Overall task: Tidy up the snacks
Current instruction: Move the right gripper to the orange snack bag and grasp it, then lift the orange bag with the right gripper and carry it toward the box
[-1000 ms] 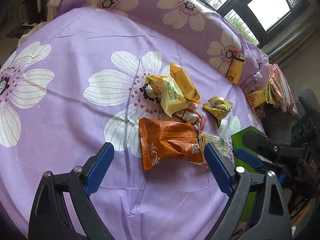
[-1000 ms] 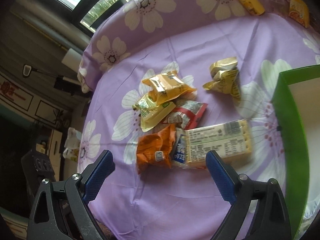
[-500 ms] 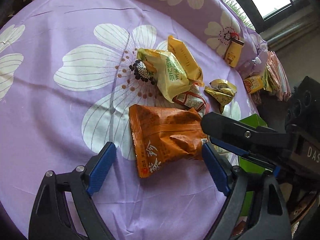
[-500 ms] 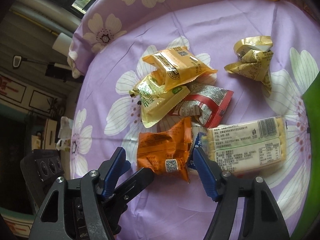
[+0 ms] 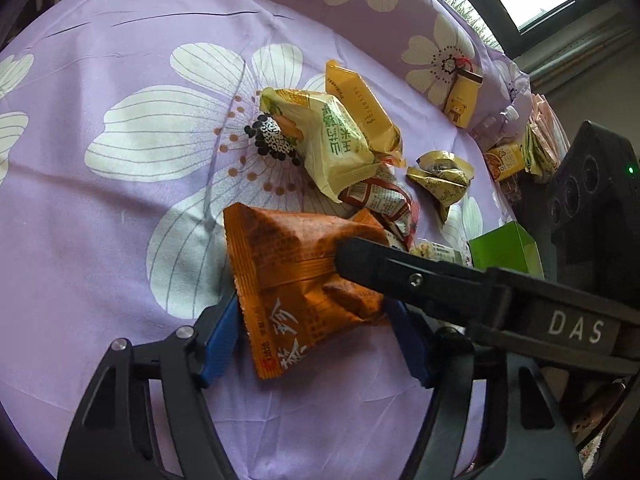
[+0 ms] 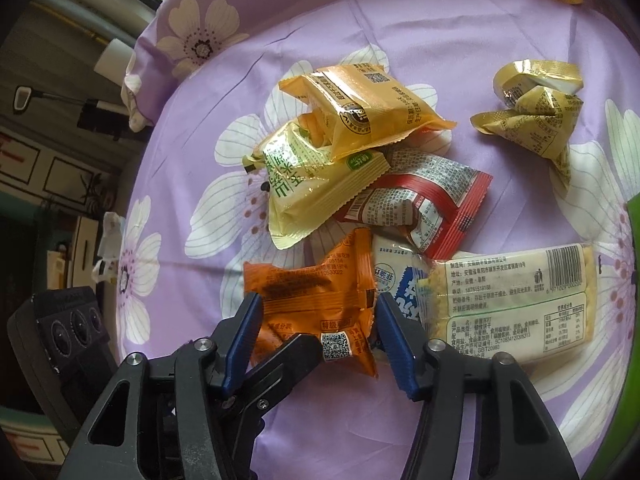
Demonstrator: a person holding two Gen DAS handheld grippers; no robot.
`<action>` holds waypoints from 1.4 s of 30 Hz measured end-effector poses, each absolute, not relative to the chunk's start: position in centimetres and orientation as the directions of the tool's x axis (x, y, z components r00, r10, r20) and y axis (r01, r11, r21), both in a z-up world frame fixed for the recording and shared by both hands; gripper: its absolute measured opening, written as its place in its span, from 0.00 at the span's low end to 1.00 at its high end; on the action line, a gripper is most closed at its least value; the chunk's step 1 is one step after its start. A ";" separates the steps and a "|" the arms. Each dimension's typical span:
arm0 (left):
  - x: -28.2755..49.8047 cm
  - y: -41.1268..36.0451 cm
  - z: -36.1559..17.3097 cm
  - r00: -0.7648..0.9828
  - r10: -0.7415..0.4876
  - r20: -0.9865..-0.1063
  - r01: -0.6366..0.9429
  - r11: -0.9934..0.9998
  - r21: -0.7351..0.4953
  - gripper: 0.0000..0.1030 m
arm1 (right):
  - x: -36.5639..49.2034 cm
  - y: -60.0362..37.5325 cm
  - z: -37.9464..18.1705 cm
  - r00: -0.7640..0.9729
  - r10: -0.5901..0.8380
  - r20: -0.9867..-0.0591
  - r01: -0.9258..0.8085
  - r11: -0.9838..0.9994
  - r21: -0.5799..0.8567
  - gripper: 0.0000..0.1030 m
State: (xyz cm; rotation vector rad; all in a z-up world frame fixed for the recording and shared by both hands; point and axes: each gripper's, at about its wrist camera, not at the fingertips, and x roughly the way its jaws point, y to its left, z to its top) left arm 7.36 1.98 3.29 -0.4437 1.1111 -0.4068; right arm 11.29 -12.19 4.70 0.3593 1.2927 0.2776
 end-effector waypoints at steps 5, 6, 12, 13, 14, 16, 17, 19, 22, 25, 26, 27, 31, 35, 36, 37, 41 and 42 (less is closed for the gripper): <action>6.8 1.2 4.1 0.401 -0.493 -0.773 0.103 0.862 -0.496 0.61 | 10.7 -12.6 5.0 0.276 0.408 -0.870 -0.018 0.907 0.420 0.55; 6.6 0.9 4.5 0.407 -0.486 -0.773 0.111 0.866 -0.487 0.60 | 10.4 -12.6 5.2 0.283 0.406 -0.869 -0.023 0.909 0.417 0.55; 5.1 -0.5 7.1 0.446 -0.489 -0.749 0.157 0.867 -0.472 0.60 | 8.3 -13.4 8.1 0.353 0.419 -0.836 -0.063 0.903 0.426 0.55; 4.7 -0.9 7.5 0.451 -0.491 -0.745 0.168 0.867 -0.470 0.60 | 7.9 -13.6 8.6 0.368 0.418 -0.830 -0.071 0.903 0.423 0.55; 4.4 -1.2 7.9 0.455 -0.493 -0.742 0.178 0.867 -0.466 0.60 | 7.4 -13.9 9.1 0.381 0.418 -0.825 -0.078 0.903 0.421 0.55; 3.8 -1.9 8.6 0.462 -0.494 -0.736 0.199 0.867 -0.457 0.60 | 6.5 -14.6 10.0 0.403 0.423 -0.812 -0.082 0.900 0.428 0.55; 3.5 -2.3 8.8 0.463 -0.497 -0.734 0.210 0.866 -0.454 0.60 | 6.0 -15.0 10.3 0.413 0.424 -0.806 -0.082 0.899 0.431 0.55; 2.9 -3.2 9.3 0.464 -0.507 -0.726 0.236 0.861 -0.450 0.60 | 5.0 -15.7 10.9 0.435 0.423 -0.795 -0.078 0.897 0.435 0.55; 2.4 -4.5 9.8 0.456 -0.527 -0.718 0.274 0.850 -0.450 0.60 | 3.6 -16.9 11.8 0.474 0.412 -0.778 -0.066 0.898 0.435 0.55; 1.6 -5.9 10.4 0.455 -0.533 -0.714 0.301 0.846 -0.440 0.60 | 2.5 -18.1 12.3 0.499 0.404 -0.767 -0.046 0.896 0.442 0.55; 1.4 -6.3 10.6 0.455 -0.534 -0.713 0.311 0.845 -0.435 0.60 | 2.1 -18.4 12.4 0.507 0.399 -0.764 -0.039 0.896 0.442 0.55; 1.2 -6.7 10.7 0.454 -0.536 -0.711 0.321 0.843 -0.431 0.60 | 1.7 -18.8 12.6 0.517 0.393 -0.760 -0.036 0.897 0.440 0.55; 0.5 -7.7 11.4 0.450 -0.554 -0.700 0.354 0.831 -0.430 0.60 | 0.5 -20.1 13.4 0.547 0.373 -0.749 -0.006 0.897 0.441 0.55; 0.0 -8.3 11.9 0.443 -0.576 -0.687 0.390 0.814 -0.430 0.60 | -0.6 -20.7 14.1 0.580 0.343 -0.739 0.013 0.903 0.430 0.55; -0.2 -8.4 12.0 0.440 -0.580 -0.685 0.398 0.810 -0.430 0.60 | -0.9 -20.7 14.3 0.584 0.335 -0.739 0.018 0.905 0.425 0.55; -0.4 -8.3 12.0 0.441 -0.583 -0.682 0.404 0.808 -0.429 0.60 | -1.1 -20.7 14.4 0.588 0.329 -0.739 0.022 0.907 0.422 0.55; -0.9 -8.1 12.2 0.442 -0.591 -0.675 0.414 0.802 -0.430 0.60 | -2.0 -20.3 14.8 0.601 0.312 -0.736 0.026 0.913 0.408 0.55; -1.0 -8.0 12.2 0.440 -0.593 -0.674 0.416 0.800 -0.432 0.60 | -2.1 -20.2 14.8 0.604 0.308 -0.735 0.026 0.914 0.404 0.55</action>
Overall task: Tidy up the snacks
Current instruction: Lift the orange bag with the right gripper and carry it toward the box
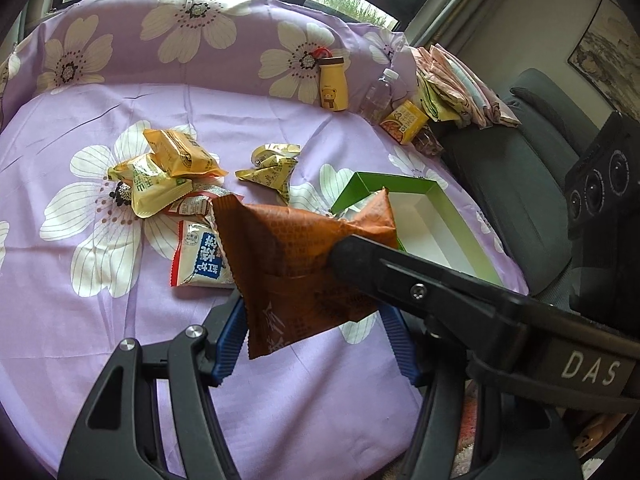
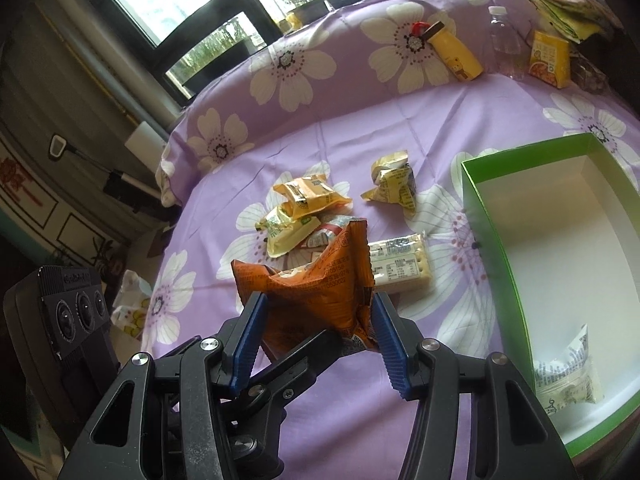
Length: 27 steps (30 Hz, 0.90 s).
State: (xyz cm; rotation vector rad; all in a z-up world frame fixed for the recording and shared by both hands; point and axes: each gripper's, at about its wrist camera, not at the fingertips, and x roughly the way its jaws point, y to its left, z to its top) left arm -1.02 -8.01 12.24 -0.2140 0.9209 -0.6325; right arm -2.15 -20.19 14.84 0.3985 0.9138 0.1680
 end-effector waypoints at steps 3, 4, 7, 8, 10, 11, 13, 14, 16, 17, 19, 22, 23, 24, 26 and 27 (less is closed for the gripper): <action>-1.4 -7.9 12.6 0.444 -0.593 -0.671 0.419 0.800 -0.430 0.60 | -2.7 -20.0 15.1 0.611 0.303 -0.731 0.028 0.915 0.403 0.55; -1.5 -7.9 12.6 0.444 -0.594 -0.670 0.421 0.799 -0.429 0.60 | -2.8 -20.0 15.1 0.613 0.304 -0.729 0.028 0.914 0.405 0.55; -1.8 -7.9 12.8 0.446 -0.598 -0.666 0.424 0.797 -0.431 0.60 | -3.2 -20.0 15.4 0.617 0.298 -0.728 0.033 0.915 0.403 0.55; -1.9 -7.9 12.9 0.447 -0.598 -0.665 0.425 0.796 -0.430 0.60 | -3.3 -19.9 15.5 0.619 0.295 -0.728 0.032 0.916 0.399 0.55; -2.1 -7.8 13.0 0.446 -0.601 -0.663 0.428 0.794 -0.431 0.60 | -3.6 -19.9 15.7 0.620 0.291 -0.728 0.032 0.918 0.394 0.55; -2.2 -7.8 13.1 0.448 -0.601 -0.662 0.430 0.794 -0.430 0.60 | -3.7 -19.9 15.8 0.620 0.291 -0.728 0.033 0.918 0.395 0.55; -2.6 -8.0 13.5 0.455 -0.599 -0.659 0.435 0.795 -0.422 0.60 | -3.8 -20.0 15.9 0.623 0.291 -0.726 0.033 0.917 0.397 0.55; -2.9 -8.0 13.7 0.462 -0.595 -0.657 0.439 0.797 -0.414 0.60 | -4.0 -20.0 16.0 0.624 0.292 -0.725 0.034 0.916 0.399 0.55; -3.3 -8.2 14.1 0.478 -0.585 -0.655 0.450 0.804 -0.389 0.60 | -4.3 -20.1 16.2 0.624 0.298 -0.722 0.031 0.914 0.404 0.55; -3.4 -8.3 14.3 0.482 -0.583 -0.654 0.453 0.805 -0.384 0.60 | -4.5 -20.2 16.3 0.623 0.298 -0.723 0.031 0.915 0.403 0.55; -3.5 -8.4 14.6 0.484 -0.587 -0.649 0.459 0.802 -0.383 0.60 | -4.8 -20.3 16.6 0.626 0.298 -0.721 0.030 0.914 0.405 0.55; -3.7 -8.6 15.1 0.488 -0.593 -0.640 0.469 0.797 -0.380 0.60 | -5.1 -20.4 17.2 0.639 0.289 -0.713 0.026 0.918 0.396 0.55; -3.7 -8.7 15.2 0.487 -0.593 -0.641 0.471 0.797 -0.379 0.60 | -5.2 -20.4 17.4 0.641 0.287 -0.711 0.026 0.919 0.394 0.55; -3.8 -8.8 15.3 0.488 -0.593 -0.641 0.473 0.797 -0.377 0.60 | -5.3 -20.5 17.5 0.642 0.286 -0.712 0.027 0.919 0.394 0.55; -3.9 -9.0 15.5 0.492 -0.594 -0.637 0.477 0.796 -0.374 0.60 | -5.3 -20.7 17.7 0.641 0.286 -0.712 0.026 0.919 0.394 0.55; -3.9 -9.0 15.5 0.491 -0.596 -0.635 0.478 0.794 -0.376 0.60 | -5.4 -20.7 17.8 0.643 0.285 -0.711 0.026 0.920 0.392 0.55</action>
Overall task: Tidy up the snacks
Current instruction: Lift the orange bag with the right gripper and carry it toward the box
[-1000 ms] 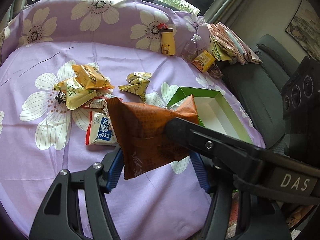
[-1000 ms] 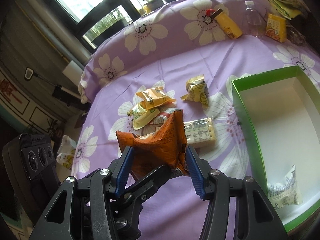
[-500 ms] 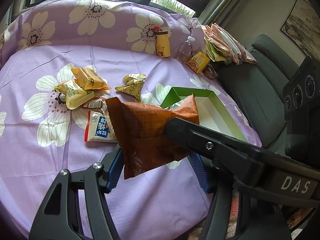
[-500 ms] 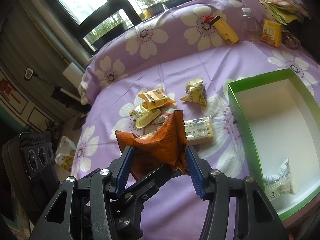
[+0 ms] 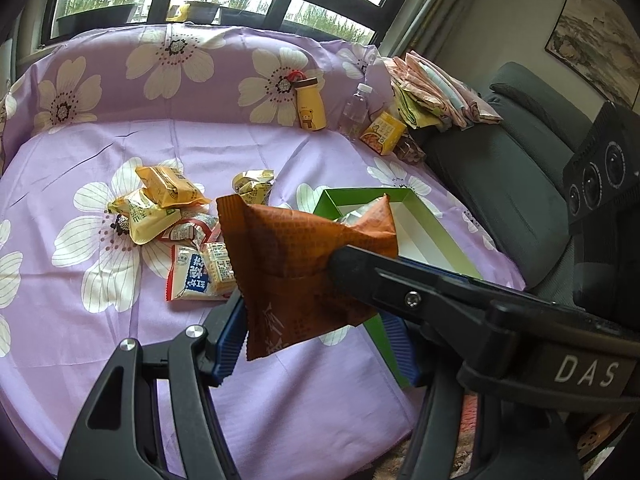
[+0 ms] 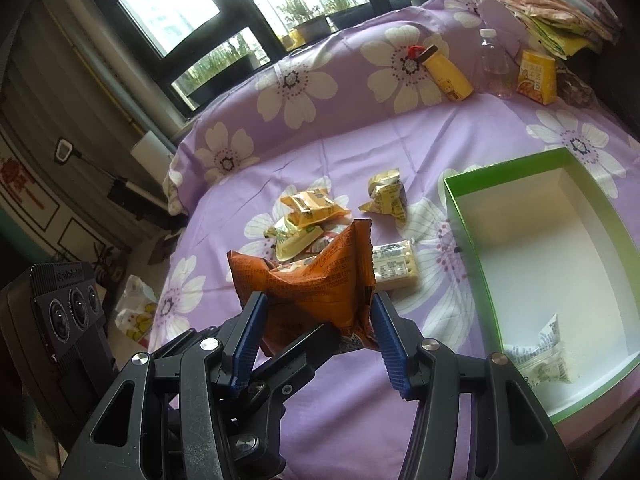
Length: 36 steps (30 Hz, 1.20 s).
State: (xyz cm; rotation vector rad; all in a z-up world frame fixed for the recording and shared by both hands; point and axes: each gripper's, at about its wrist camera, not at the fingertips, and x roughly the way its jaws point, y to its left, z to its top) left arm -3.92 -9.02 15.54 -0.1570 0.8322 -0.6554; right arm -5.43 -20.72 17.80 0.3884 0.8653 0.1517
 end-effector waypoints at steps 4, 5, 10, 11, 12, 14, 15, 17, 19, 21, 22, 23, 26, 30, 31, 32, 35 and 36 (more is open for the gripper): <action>-3.9 -9.3 15.6 0.481 -0.605 -0.634 0.480 0.787 -0.387 0.60 | -5.6 -21.0 18.0 0.644 0.275 -0.714 0.034 0.922 0.385 0.55; -3.9 -9.4 15.5 0.479 -0.606 -0.635 0.480 0.787 -0.388 0.60 | -5.6 -21.0 18.0 0.645 0.272 -0.714 0.035 0.923 0.384 0.55; -3.9 -10.0 15.4 0.465 -0.609 -0.643 0.484 0.783 -0.391 0.60 | -5.7 -21.5 17.9 0.646 0.270 -0.714 0.047 0.920 0.390 0.55; -3.9 -10.1 15.3 0.462 -0.611 -0.643 0.487 0.781 -0.392 0.60 | -5.7 -21.6 17.9 0.646 0.268 -0.715 0.051 0.919 0.390 0.55; -3.8 -10.3 15.3 0.457 -0.613 -0.645 0.490 0.778 -0.393 0.60 | -5.8 -21.8 17.9 0.648 0.266 -0.714 0.054 0.919 0.391 0.55; -3.7 -10.7 15.3 0.451 -0.615 -0.647 0.496 0.775 -0.392 0.60 | -5.9 -22.1 17.9 0.652 0.258 -0.713 0.064 0.918 0.391 0.55; -3.6 -11.0 15.3 0.448 -0.616 -0.648 0.500 0.774 -0.390 0.60 | -5.9 -22.3 17.9 0.655 0.257 -0.711 0.067 0.917 0.394 0.55; -3.5 -11.5 15.3 0.447 -0.613 -0.651 0.505 0.774 -0.382 0.60 | -6.0 -22.7 17.8 0.660 0.252 -0.708 0.076 0.915 0.397 0.55; -3.5 -11.9 15.2 0.447 -0.615 -0.650 0.513 0.771 -0.377 0.60 | -6.1 -23.1 17.7 0.666 0.252 -0.702 0.081 0.911 0.404 0.55; -3.3 -12.6 15.1 0.434 -0.619 -0.655 0.521 0.765 -0.378 0.60 | -6.2 -23.6 17.6 0.672 0.244 -0.700 0.092 0.910 0.405 0.55; -3.2 -12.9 15.0 0.429 -0.619 -0.658 0.527 0.763 -0.375 0.60 | -6.2 -23.9 17.5 0.674 0.238 -0.700 0.098 0.910 0.404 0.55; -3.1 -13.2 14.9 0.426 -0.620 -0.659 0.530 0.761 -0.373 0.60 | -6.2 -24.1 17.4 0.675 0.233 -0.700 0.104 0.909 0.403 0.55; -2.9 -13.9 14.7 0.414 -0.624 -0.663 0.540 0.755 -0.373 0.60 | -6.4 -24.9 17.2 0.675 0.227 -0.702 0.125 0.902 0.413 0.55; -2.7 -15.0 14.6 0.400 -0.632 -0.664 0.559 0.742 -0.370 0.60 | -6.5 -26.0 17.1 0.681 0.219 -0.699 0.144 0.896 0.420 0.55; -2.7 -15.4 14.6 0.396 -0.635 -0.663 0.564 0.738 -0.369 0.60 | -6.5 -26.3 17.0 0.682 0.213 -0.700 0.151 0.895 0.419 0.55; -2.7 -15.7 14.6 0.394 -0.637 -0.662 0.569 0.735 -0.369 0.60 | -6.6 -26.6 17.0 0.684 0.208 -0.699 0.157 0.894 0.420 0.55; -2.6 -16.7 14.3 0.380 -0.643 -0.665 0.578 0.726 -0.371 0.60 | -6.8 -27.6 16.8 0.686 0.201 -0.700 0.174 0.888 0.425 0.55; -2.6 -17.1 14.3 0.376 -0.644 -0.667 0.581 0.724 -0.371 0.60 | -6.8 -27.9 16.7 0.685 0.199 -0.701 0.181 0.885 0.429 0.55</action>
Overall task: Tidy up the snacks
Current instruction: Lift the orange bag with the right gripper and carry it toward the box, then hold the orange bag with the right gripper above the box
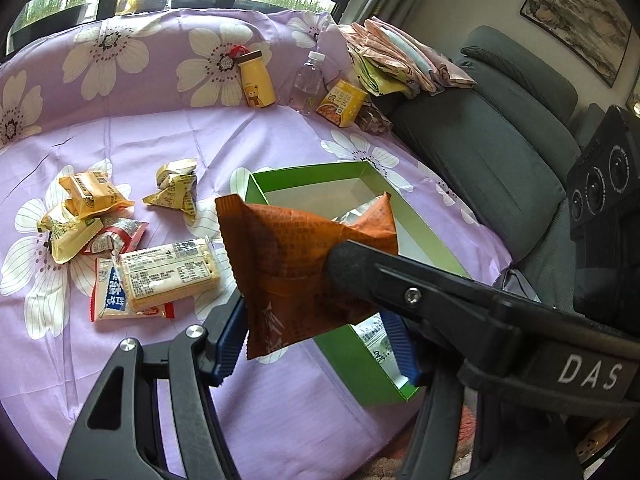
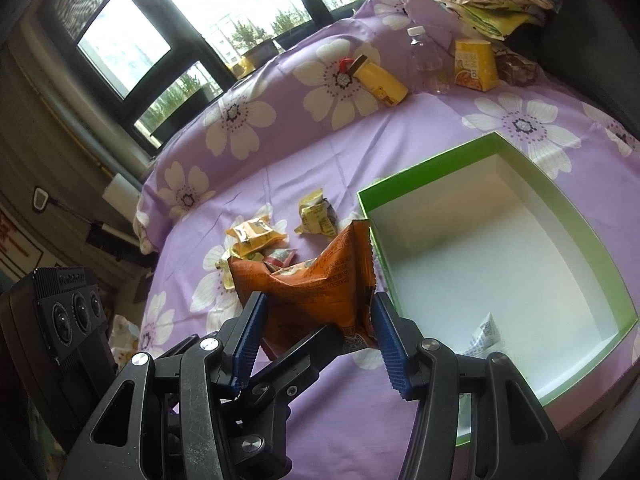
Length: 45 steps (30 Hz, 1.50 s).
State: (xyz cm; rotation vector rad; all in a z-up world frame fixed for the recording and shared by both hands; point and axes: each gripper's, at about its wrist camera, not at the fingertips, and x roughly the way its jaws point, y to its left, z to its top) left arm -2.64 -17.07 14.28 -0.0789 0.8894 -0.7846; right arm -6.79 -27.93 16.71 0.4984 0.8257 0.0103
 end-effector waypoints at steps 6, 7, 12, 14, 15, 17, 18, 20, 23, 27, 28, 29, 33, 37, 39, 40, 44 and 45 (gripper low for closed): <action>-2.5 -19.1 14.2 0.359 -0.656 -0.664 0.598 0.708 -0.376 0.60 | -6.9 -30.1 16.4 0.685 0.194 -0.702 0.217 0.866 0.451 0.55; -2.4 -19.5 14.1 0.347 -0.665 -0.661 0.603 0.698 -0.386 0.60 | -6.9 -30.5 16.4 0.683 0.190 -0.705 0.224 0.864 0.451 0.55; -2.9 -21.6 14.0 0.308 -0.690 -0.654 0.624 0.666 -0.409 0.60 | -8.0 -32.0 16.8 0.693 0.130 -0.709 0.271 0.864 0.424 0.55; -3.1 -22.5 14.0 0.305 -0.687 -0.659 0.632 0.664 -0.399 0.60 | -8.4 -32.9 16.6 0.691 0.123 -0.712 0.288 0.857 0.428 0.55; -3.2 -22.9 14.0 0.304 -0.686 -0.662 0.637 0.663 -0.395 0.60 | -8.6 -33.3 16.4 0.691 0.124 -0.712 0.294 0.852 0.433 0.55; -3.4 -23.5 13.9 0.302 -0.685 -0.663 0.646 0.658 -0.386 0.60 | -8.8 -34.0 16.2 0.691 0.127 -0.712 0.302 0.844 0.444 0.55; -3.5 -23.8 13.8 0.300 -0.687 -0.661 0.653 0.653 -0.383 0.60 | -8.9 -34.3 16.1 0.691 0.126 -0.712 0.306 0.841 0.446 0.55; -3.6 -24.4 13.5 0.292 -0.698 -0.654 0.664 0.640 -0.386 0.60 | -9.1 -34.9 16.0 0.690 0.116 -0.715 0.314 0.841 0.439 0.55; -3.1 -25.6 13.2 0.261 -0.708 -0.656 0.664 0.625 -0.410 0.60 | -9.2 -36.0 15.9 0.691 0.097 -0.716 0.336 0.835 0.437 0.55; -2.5 -27.3 13.3 0.260 -0.709 -0.656 0.692 0.610 -0.385 0.60 | -9.0 -37.6 15.8 0.703 0.090 -0.705 0.346 0.822 0.451 0.55; -2.4 -27.8 13.2 0.258 -0.707 -0.658 0.704 0.605 -0.374 0.60 | -8.9 -37.9 15.7 0.706 0.087 -0.703 0.348 0.822 0.451 0.55; -2.2 -28.1 13.0 0.257 -0.706 -0.660 0.707 0.603 -0.370 0.60 | -8.8 -38.3 15.5 0.704 0.084 -0.706 0.352 0.821 0.449 0.55; -1.3 -29.5 12.3 0.238 -0.702 -0.671 0.704 0.600 -0.379 0.60 | -8.2 -40.1 14.5 0.701 0.094 -0.707 0.383 0.787 0.484 0.55; 0.1 -30.1 11.8 0.243 -0.711 -0.660 0.705 0.597 -0.384 0.60 | -6.9 -41.2 14.1 0.696 0.098 -0.711 0.367 0.803 0.470 0.55; 0.7 -30.1 11.3 0.242 -0.710 -0.661 0.695 0.602 -0.392 0.60 | -6.4 -41.6 13.8 0.712 0.098 -0.696 0.358 0.802 0.479 0.55; 0.8 -30.1 11.1 0.241 -0.710 -0.662 0.690 0.605 -0.397 0.60 | -6.2 -41.7 13.6 0.713 0.109 -0.693 0.352 0.799 0.487 0.55; 1.0 -30.1 10.6 0.262 -0.695 -0.670 0.694 0.618 -0.370 0.60 | -5.5 -41.5 12.8 0.714 0.108 -0.692 0.353 0.798 0.488 0.55; 0.9 -30.1 10.5 0.269 -0.691 -0.671 0.701 0.618 -0.356 0.60 | -5.5 -41.2 12.7 0.712 0.097 -0.696 0.351 0.808 0.472 0.55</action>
